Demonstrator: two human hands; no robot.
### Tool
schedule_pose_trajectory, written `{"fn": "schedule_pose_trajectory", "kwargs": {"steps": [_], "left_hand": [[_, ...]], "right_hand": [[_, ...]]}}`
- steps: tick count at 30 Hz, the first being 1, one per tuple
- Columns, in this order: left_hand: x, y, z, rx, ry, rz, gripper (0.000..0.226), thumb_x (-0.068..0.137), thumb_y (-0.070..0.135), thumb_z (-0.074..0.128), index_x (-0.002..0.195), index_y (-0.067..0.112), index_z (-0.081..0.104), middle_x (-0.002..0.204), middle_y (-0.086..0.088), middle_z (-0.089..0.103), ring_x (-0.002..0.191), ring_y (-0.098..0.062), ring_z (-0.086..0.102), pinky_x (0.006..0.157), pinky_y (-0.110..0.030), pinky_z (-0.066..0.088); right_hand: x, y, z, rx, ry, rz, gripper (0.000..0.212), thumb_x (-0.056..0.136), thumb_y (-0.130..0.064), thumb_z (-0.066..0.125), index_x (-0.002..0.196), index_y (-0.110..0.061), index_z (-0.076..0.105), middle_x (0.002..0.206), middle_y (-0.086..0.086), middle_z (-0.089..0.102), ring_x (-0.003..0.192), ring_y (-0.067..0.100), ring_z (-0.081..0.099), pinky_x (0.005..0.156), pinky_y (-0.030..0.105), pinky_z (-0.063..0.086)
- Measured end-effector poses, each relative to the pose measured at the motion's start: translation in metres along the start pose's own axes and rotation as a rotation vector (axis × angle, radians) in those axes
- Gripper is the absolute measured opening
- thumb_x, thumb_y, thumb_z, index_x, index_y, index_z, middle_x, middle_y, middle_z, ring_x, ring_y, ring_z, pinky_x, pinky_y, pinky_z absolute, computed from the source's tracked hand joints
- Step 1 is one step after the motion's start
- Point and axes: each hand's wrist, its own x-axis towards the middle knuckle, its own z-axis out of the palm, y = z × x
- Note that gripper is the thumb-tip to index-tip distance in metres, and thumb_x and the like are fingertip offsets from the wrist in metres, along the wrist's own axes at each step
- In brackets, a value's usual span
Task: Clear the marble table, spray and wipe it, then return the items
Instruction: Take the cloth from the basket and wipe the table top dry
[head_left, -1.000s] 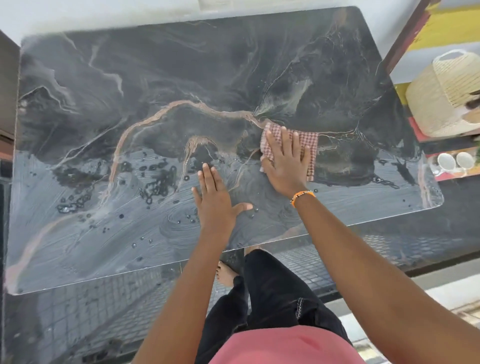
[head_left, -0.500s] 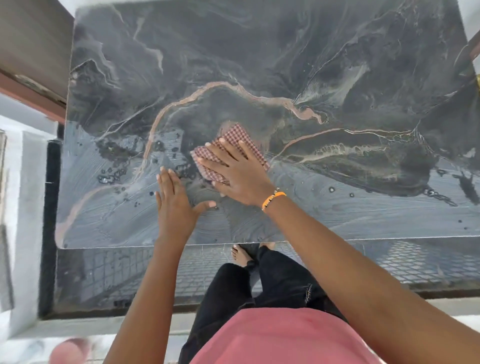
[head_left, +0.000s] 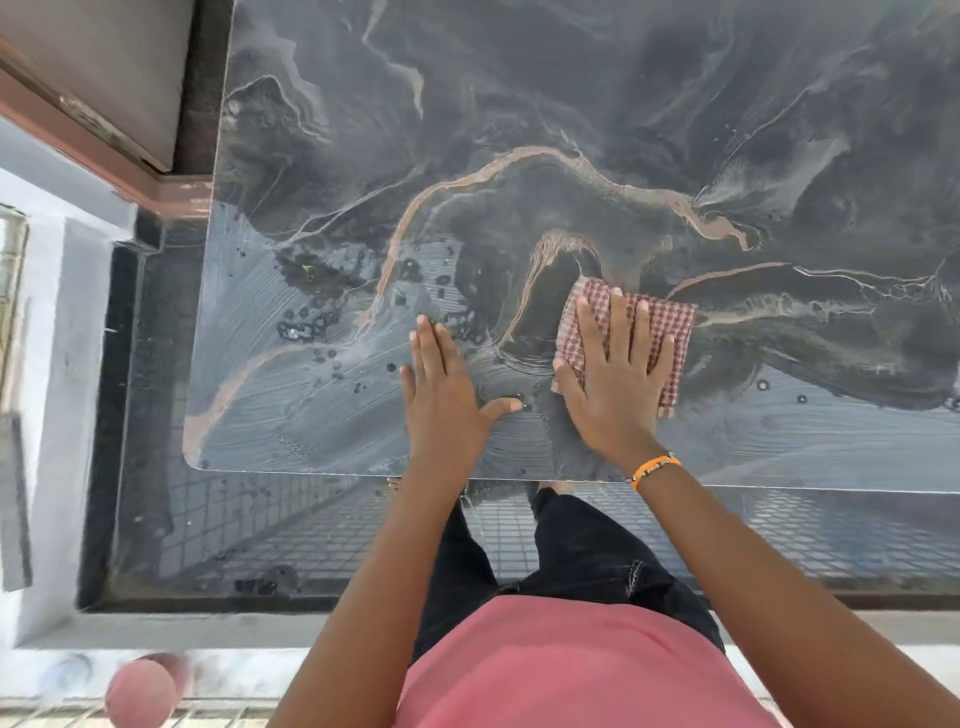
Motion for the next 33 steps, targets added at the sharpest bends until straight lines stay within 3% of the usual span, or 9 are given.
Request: {"fn": "schedule_pose_trajectory", "kwargs": {"steps": [4, 11, 15, 19, 21, 25, 29, 31, 33], "left_hand": [[0.0, -0.04, -0.014, -0.013, -0.022, 0.072, 0.117, 0.073, 0.067, 0.054, 0.146, 0.004, -0.014, 0.156, -0.013, -0.018, 0.145, -0.026, -0.014, 0.117, -0.041, 0.0], [0.005, -0.142, -0.05, 0.005, 0.045, -0.066, 0.117, 0.071, 0.067, 0.055, 0.147, 0.004, -0.009, 0.157, -0.013, -0.015, 0.144, -0.028, -0.015, 0.116, -0.045, -0.004], [0.007, -0.173, -0.061, -0.003, 0.029, -0.085, 0.118, 0.07, 0.065, 0.057, 0.147, 0.004, -0.008, 0.157, -0.014, -0.015, 0.144, -0.028, -0.016, 0.116, -0.046, -0.005], [0.009, -0.181, -0.065, -0.02, -0.018, -0.053, 0.118, 0.072, 0.063, 0.059, 0.146, 0.006, -0.013, 0.155, -0.013, -0.02, 0.143, -0.027, -0.019, 0.117, -0.047, -0.004], [0.009, -0.182, -0.067, -0.017, -0.04, -0.039, 0.119, 0.072, 0.063, 0.058, 0.145, 0.006, -0.016, 0.155, -0.013, -0.023, 0.143, -0.027, -0.021, 0.116, -0.047, -0.005], [0.008, -0.185, -0.068, 0.01, -0.059, -0.022, 0.119, 0.073, 0.067, 0.053, 0.144, 0.005, -0.019, 0.153, -0.014, -0.026, 0.143, -0.028, -0.021, 0.116, -0.047, -0.004], [0.008, -0.186, -0.066, 0.029, -0.046, -0.019, 0.119, 0.072, 0.071, 0.048, 0.143, 0.004, -0.02, 0.153, -0.015, -0.026, 0.143, -0.029, -0.02, 0.117, -0.048, -0.002], [0.008, -0.187, -0.065, 0.013, -0.028, -0.015, 0.119, 0.071, 0.072, 0.047, 0.144, 0.005, -0.019, 0.154, -0.015, -0.025, 0.143, -0.029, -0.02, 0.116, -0.047, -0.003], [0.008, -0.19, -0.063, 0.009, -0.012, 0.008, 0.118, 0.072, 0.072, 0.046, 0.144, 0.005, -0.018, 0.154, -0.015, -0.024, 0.143, -0.029, -0.02, 0.116, -0.046, -0.005]], "right_hand": [[0.026, -0.076, 0.015, -0.012, -0.016, -0.088, 0.064, 0.092, -0.049, 0.031, 0.15, -0.029, 0.012, 0.16, 0.007, 0.006, 0.146, 0.034, 0.004, 0.112, 0.061, 0.005], [0.124, -0.207, 0.024, -0.001, 0.002, -0.115, 0.064, 0.092, -0.044, 0.035, 0.15, -0.027, 0.014, 0.16, 0.006, 0.007, 0.147, 0.032, 0.004, 0.113, 0.061, 0.004], [0.133, -0.252, 0.029, -0.073, -0.059, -0.398, 0.062, 0.092, -0.046, 0.039, 0.149, -0.032, 0.019, 0.16, 0.0, 0.01, 0.147, 0.026, 0.008, 0.114, 0.056, 0.003], [0.094, -0.221, 0.031, -0.105, -0.11, -0.62, 0.062, 0.09, -0.048, 0.04, 0.148, -0.035, 0.022, 0.159, -0.003, 0.014, 0.147, 0.023, 0.011, 0.116, 0.052, 0.004], [0.066, -0.191, 0.029, -0.103, -0.102, -0.582, 0.062, 0.089, -0.051, 0.035, 0.147, -0.036, 0.022, 0.159, -0.004, 0.016, 0.147, 0.023, 0.012, 0.116, 0.049, 0.005], [0.009, -0.134, 0.024, -0.08, -0.077, -0.291, 0.064, 0.088, -0.056, 0.024, 0.148, -0.039, 0.013, 0.16, -0.005, 0.008, 0.148, 0.021, 0.004, 0.116, 0.049, 0.004], [-0.026, -0.136, 0.03, -0.031, -0.068, 0.016, 0.068, 0.085, -0.058, 0.016, 0.149, -0.037, 0.007, 0.161, -0.002, 0.001, 0.148, 0.026, -0.002, 0.115, 0.054, 0.0], [-0.03, -0.161, 0.037, -0.033, -0.078, 0.011, 0.068, 0.085, -0.057, 0.014, 0.149, -0.035, 0.005, 0.161, 0.001, -0.001, 0.147, 0.029, -0.002, 0.114, 0.057, 0.0], [-0.021, -0.191, 0.042, -0.068, -0.087, -0.143, 0.066, 0.088, -0.055, 0.016, 0.15, -0.035, 0.006, 0.161, 0.002, 0.002, 0.147, 0.029, 0.001, 0.113, 0.058, 0.002]]}}
